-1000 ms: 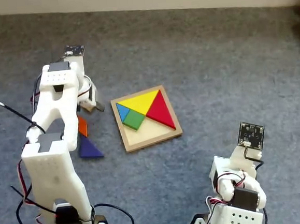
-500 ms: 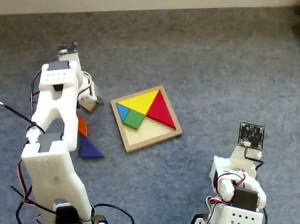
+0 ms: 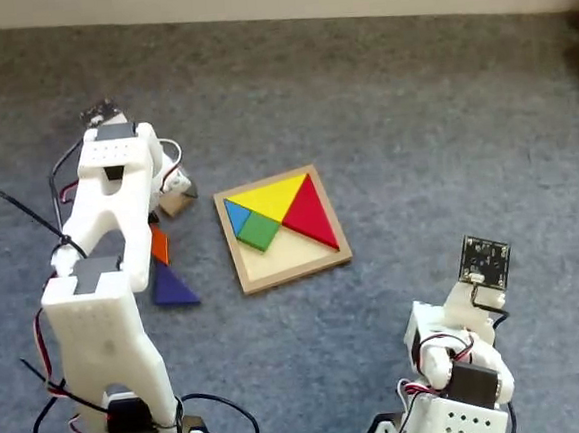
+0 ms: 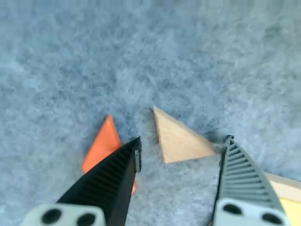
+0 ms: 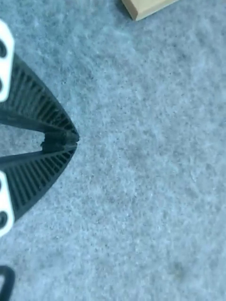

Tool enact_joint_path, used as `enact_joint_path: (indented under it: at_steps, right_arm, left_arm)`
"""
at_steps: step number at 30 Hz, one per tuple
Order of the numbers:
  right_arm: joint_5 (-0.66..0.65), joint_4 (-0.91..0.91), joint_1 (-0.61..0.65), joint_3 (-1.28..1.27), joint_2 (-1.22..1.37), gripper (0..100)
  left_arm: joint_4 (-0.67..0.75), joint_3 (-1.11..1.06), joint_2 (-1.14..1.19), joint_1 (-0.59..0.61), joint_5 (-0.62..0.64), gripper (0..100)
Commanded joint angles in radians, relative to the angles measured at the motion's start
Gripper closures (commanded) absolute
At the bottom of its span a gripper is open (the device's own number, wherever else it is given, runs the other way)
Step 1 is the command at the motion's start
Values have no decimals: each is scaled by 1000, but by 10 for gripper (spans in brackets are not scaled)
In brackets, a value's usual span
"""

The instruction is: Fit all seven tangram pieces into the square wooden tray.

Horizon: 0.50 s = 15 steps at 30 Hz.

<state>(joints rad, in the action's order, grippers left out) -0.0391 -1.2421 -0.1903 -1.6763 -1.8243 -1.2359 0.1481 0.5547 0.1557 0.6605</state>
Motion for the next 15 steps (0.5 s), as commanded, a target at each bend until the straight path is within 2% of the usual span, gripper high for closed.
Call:
enact_joint_path:
  at_steps: [1,4,9,15]
  right_arm:
    - [-9,-8,-10,-134,-19,993]
    - [-9,-8,-10,-134,-19,993]
    - [-9,-8,-5,-134,-19,993]
    - [-9,-8,-2,-134,-19,993]
  left_arm:
    - [44,-19,-36,-27,11,734]
    - [92,-45,-36,-28,8,758]
    - [153,-73,-36,-28,-8,914]
    - [207,-101,-36,-25,-166,944]
